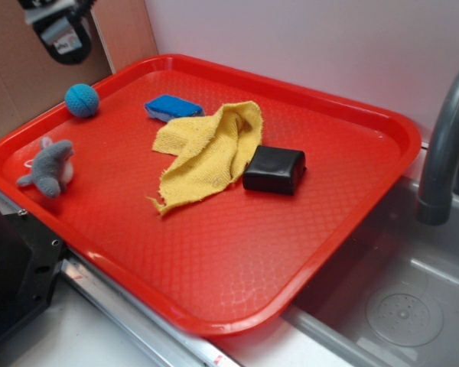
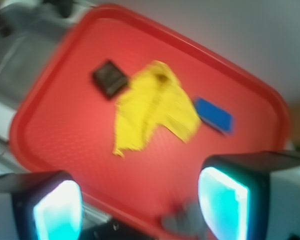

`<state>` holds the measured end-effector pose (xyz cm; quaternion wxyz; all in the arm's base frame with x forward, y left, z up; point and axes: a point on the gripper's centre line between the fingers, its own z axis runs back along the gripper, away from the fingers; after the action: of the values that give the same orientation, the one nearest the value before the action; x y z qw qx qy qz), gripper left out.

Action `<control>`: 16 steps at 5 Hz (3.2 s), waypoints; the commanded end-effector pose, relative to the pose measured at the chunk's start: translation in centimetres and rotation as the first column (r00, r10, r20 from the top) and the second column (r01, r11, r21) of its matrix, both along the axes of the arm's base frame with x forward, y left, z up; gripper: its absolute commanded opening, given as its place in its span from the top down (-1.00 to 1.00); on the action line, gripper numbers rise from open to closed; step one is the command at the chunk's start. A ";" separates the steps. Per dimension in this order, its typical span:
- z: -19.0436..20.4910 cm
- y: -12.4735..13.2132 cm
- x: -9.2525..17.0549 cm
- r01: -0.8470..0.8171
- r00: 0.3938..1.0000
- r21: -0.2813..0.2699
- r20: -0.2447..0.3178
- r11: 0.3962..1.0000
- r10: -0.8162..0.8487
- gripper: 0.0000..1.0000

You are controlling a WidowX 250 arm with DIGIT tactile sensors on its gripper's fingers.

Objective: Grab the black box.

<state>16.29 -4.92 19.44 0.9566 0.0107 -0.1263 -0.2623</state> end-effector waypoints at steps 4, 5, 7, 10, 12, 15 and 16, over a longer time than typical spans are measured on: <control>-7.7 -5.9 9.2 0.439 0.899 0.000 -0.007 0.899 -0.439 -1.00; -9.4 -6.9 9.9 0.459 0.888 0.012 -0.043 0.888 -0.459 -1.00; -12.1 -8.3 10.3 0.501 0.863 0.044 -0.108 0.864 -0.494 -1.00; -15.2 -8.3 9.9 0.512 0.850 0.061 -0.181 0.857 -0.495 -1.00; -16.7 -8.4 9.7 0.517 0.846 0.105 -0.218 0.850 -0.487 -1.00; -14.9 -7.6 8.9 0.380 0.916 0.177 -0.207 0.908 -0.343 1.00; -11.4 -6.6 8.2 0.252 0.955 0.156 -0.201 0.955 -0.219 1.00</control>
<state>23.83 -10.86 6.83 0.9220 0.0560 0.0212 -0.3825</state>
